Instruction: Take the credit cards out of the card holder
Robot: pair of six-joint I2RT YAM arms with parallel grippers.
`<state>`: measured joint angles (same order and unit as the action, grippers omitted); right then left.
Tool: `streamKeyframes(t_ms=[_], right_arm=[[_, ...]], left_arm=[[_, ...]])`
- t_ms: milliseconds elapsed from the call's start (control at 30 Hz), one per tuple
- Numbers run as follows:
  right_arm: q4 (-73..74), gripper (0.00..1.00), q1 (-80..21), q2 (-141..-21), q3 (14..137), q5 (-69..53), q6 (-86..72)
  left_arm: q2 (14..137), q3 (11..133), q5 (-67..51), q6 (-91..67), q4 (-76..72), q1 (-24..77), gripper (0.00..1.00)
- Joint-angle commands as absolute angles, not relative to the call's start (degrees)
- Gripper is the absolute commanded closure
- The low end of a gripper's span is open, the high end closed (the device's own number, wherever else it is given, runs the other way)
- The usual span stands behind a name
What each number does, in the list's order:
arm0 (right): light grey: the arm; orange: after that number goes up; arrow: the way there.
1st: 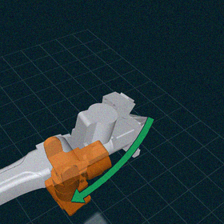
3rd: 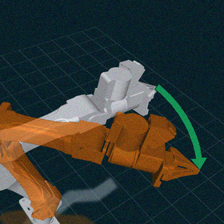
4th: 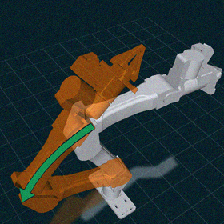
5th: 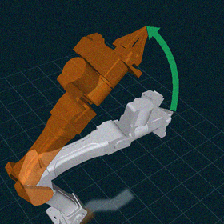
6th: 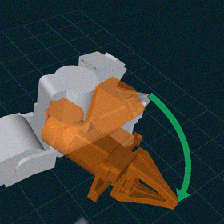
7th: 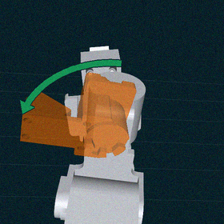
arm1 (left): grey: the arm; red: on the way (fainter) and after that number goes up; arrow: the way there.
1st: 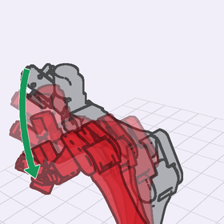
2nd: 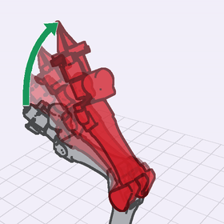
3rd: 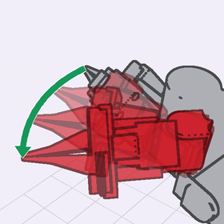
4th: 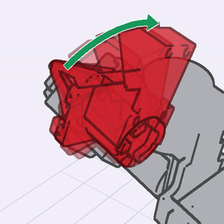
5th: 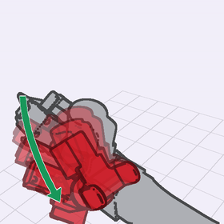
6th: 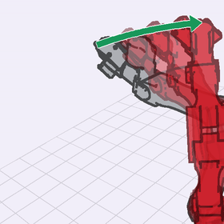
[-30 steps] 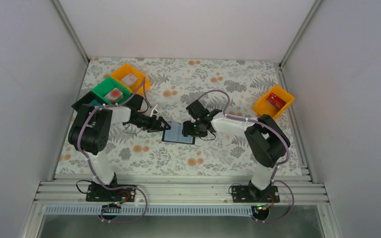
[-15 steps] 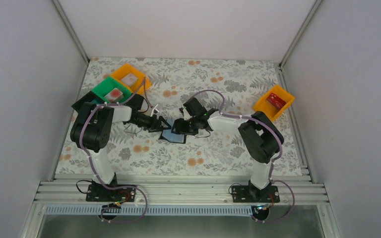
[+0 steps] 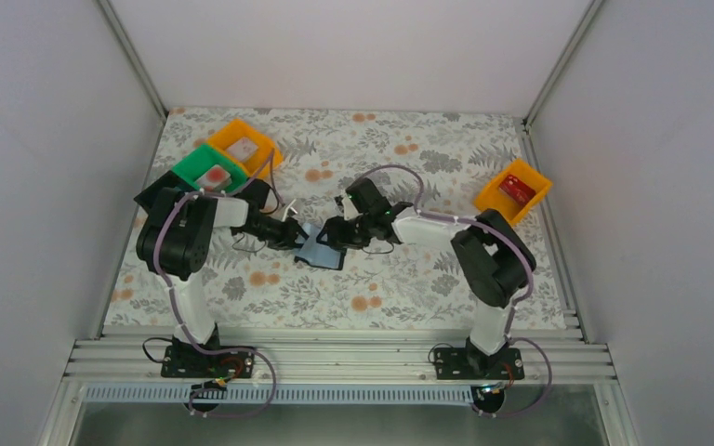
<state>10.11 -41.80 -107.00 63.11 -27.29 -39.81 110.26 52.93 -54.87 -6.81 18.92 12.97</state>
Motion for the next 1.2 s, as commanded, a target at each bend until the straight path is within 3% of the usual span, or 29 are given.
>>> streamKeyframes(t_ms=[0, 300, 400, 500, 633, 900, 1167], right_arm=[[11.25, 0.44, -38.43, -97.61, 62.26, -25.05, -37.99], [17.87, 0.25, -26.14, -72.82, 58.99, -25.2, -25.91], [16.94, 0.16, -24.27, -67.34, 61.6, -31.27, -21.33], [17.28, 0.13, -24.17, -66.63, 66.84, -39.01, -16.68], [17.1, 0.12, -24.24, -67.31, 73.18, -47.51, -12.55], [16.24, 0.11, -31.16, -68.79, 80.73, -52.94, -5.78], [14.01, 0.32, -34.04, -69.29, 81.78, -51.64, -3.95]], left_arm=[[111.04, 53.55, -50.02, -4.11, 23.72, 13.98, 0.98], [95.64, 70.6, -61.3, 13.66, 38.71, 13.9, 0.98], [89.8, 79.95, -65.52, 21.45, 46.08, 13.84, 0.98], [86.43, 89.99, -70.39, 32.8, 57.69, 13.91, 0.98], [82.21, 99.81, -72.78, 44.65, 67.7, 13.9, 0.98], [78.87, 106.6, -71.39, 36.52, 63.09, 13.96, 0.98], [77.74, 107.07, -74.05, 35.55, 62.0, 14.05, 0.98]])
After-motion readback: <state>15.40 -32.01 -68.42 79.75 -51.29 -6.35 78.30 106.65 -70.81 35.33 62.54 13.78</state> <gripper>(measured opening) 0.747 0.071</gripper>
